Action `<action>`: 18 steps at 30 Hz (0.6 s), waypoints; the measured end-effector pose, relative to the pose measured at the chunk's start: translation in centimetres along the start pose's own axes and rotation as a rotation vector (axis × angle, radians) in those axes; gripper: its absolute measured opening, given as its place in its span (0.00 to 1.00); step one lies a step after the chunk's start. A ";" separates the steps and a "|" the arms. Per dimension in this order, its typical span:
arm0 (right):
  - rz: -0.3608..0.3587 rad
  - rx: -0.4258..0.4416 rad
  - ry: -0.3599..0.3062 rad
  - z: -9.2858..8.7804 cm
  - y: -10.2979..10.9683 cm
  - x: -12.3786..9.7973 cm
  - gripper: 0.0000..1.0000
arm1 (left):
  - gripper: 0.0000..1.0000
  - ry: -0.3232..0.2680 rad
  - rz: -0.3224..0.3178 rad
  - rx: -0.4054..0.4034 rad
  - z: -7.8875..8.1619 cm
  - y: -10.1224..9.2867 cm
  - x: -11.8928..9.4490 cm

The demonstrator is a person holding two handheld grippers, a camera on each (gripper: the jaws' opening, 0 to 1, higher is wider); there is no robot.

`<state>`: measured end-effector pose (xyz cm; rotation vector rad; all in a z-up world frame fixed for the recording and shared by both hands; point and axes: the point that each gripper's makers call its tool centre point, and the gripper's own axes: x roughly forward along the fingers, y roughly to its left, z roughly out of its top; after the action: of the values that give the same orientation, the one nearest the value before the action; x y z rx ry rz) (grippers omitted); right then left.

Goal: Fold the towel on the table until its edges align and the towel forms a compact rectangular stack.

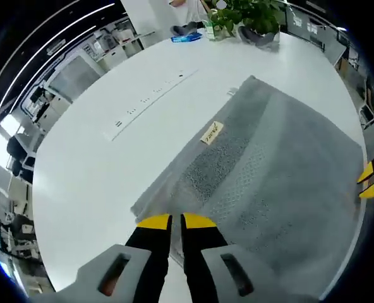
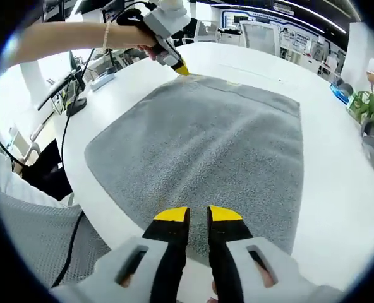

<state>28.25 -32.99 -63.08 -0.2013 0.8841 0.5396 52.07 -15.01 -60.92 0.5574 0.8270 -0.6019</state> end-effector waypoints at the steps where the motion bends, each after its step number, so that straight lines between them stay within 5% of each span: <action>1: 0.019 -0.016 -0.029 0.4 -0.1 -0.5 0.12 | 0.10 -0.040 -0.016 -0.020 0.2 -0.3 -0.9; 9: 0.069 -0.118 -0.044 -0.4 -1.5 -3.2 0.19 | 0.17 -0.159 -0.114 0.011 -1.9 -4.5 -6.1; 13: 0.074 -0.164 0.000 -1.9 -2.4 -3.9 0.23 | 0.20 -0.224 -0.173 -0.031 -3.1 -7.3 -8.9; 18: 0.067 -0.228 0.038 -3.1 -2.8 -4.2 0.26 | 0.23 -0.297 -0.202 0.066 -4.4 -10.7 -11.7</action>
<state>25.48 -38.10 -61.92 -0.3913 0.8678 0.7012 36.36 -16.40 -56.27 0.4332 0.5870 -0.8764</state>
